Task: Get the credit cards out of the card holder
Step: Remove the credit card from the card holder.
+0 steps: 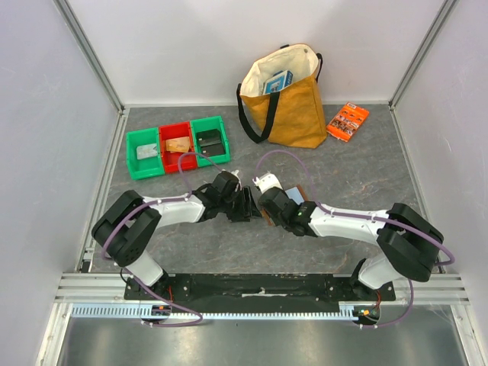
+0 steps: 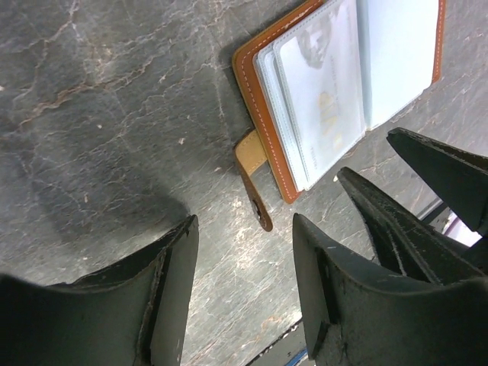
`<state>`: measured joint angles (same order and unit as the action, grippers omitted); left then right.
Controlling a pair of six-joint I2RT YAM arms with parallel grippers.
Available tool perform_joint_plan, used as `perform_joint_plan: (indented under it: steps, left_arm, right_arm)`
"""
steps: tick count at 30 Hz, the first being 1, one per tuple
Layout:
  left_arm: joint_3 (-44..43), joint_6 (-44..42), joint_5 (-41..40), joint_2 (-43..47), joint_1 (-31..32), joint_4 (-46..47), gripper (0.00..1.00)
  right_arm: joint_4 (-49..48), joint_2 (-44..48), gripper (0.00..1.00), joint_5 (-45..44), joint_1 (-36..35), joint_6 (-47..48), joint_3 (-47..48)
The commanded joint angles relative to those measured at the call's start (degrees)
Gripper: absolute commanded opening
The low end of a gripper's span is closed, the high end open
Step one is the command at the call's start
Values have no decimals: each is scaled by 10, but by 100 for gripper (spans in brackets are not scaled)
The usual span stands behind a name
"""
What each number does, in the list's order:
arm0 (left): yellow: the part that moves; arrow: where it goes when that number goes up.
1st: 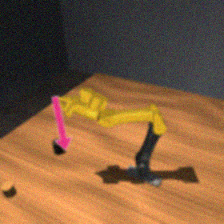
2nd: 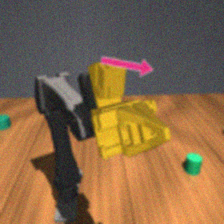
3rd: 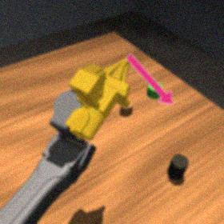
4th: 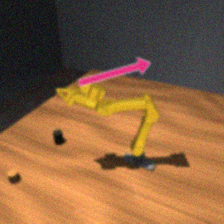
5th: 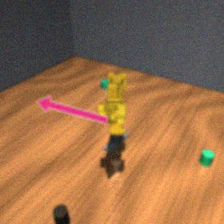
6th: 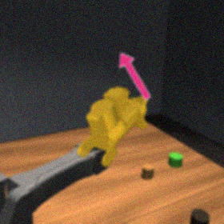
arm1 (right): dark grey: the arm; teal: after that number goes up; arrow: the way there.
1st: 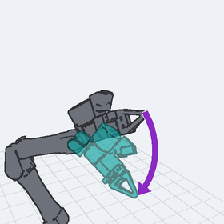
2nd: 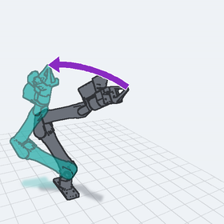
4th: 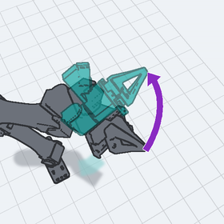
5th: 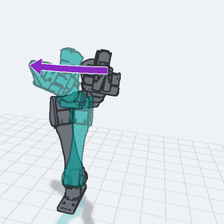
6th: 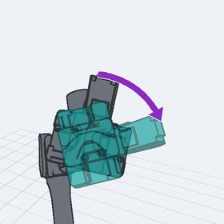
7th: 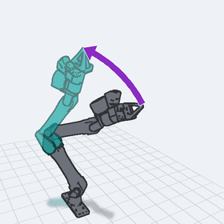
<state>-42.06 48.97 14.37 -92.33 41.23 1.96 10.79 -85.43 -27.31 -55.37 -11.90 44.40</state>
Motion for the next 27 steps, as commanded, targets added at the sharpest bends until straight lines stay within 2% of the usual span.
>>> perform_joint_plan:
  steps: [1,5,9,11,14,27]
  left_arm:
    - [-25,22,0,-17,0,31,55]
    - [-38,25,0,-43,0,31,35]
    - [-34,27,-2,-44,0,30,14]
    - [-30,27,-7,-39,1,26,7]
    - [-27,27,-12,-35,0,22,3]
    - [-21,24,-8,-31,0,18,2]
  right_arm:
    - [-30,-12,47,23,10,3,15]
    - [-36,-23,54,40,14,3,15]
    - [-36,-33,56,48,22,2,12]
    - [-37,-34,56,52,23,1,11]
    - [-38,-39,57,54,25,2,14]
    - [-24,-55,62,66,28,3,24]
